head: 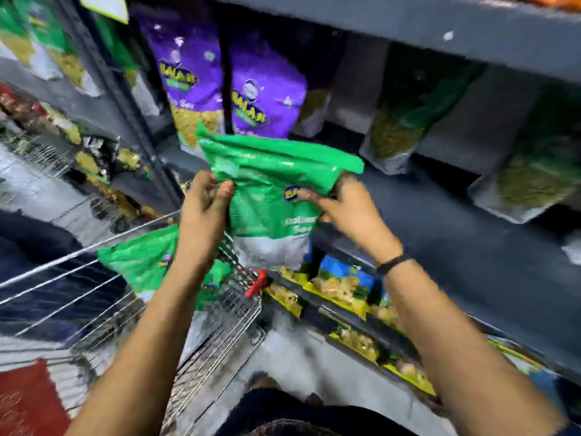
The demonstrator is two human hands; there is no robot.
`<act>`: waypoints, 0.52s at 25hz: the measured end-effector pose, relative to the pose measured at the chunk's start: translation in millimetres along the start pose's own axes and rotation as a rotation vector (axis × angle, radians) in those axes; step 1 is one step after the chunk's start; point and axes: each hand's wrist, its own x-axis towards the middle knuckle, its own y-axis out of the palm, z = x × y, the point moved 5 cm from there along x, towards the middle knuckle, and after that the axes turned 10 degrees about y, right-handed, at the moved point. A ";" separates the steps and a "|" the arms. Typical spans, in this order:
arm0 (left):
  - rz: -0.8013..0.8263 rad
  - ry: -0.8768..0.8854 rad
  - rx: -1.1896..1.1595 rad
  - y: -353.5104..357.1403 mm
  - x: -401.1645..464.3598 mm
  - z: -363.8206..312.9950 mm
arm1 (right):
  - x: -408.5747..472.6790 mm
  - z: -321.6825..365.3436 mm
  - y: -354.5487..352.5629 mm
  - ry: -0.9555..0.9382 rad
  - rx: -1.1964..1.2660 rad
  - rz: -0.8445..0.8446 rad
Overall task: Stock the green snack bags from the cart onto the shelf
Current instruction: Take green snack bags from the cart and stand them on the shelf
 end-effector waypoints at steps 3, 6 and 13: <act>0.108 0.066 -0.056 77.7 34.6 -13.7 | 3.4 -6.7 -79.6 0.035 0.082 -0.171; 0.176 0.077 -0.100 130.6 69.4 -8.5 | 16.9 -25.8 -119.0 0.123 0.138 -0.327; 0.369 -0.172 -0.298 187.2 101.9 45.6 | 29.8 -74.4 -114.1 0.259 0.262 -0.565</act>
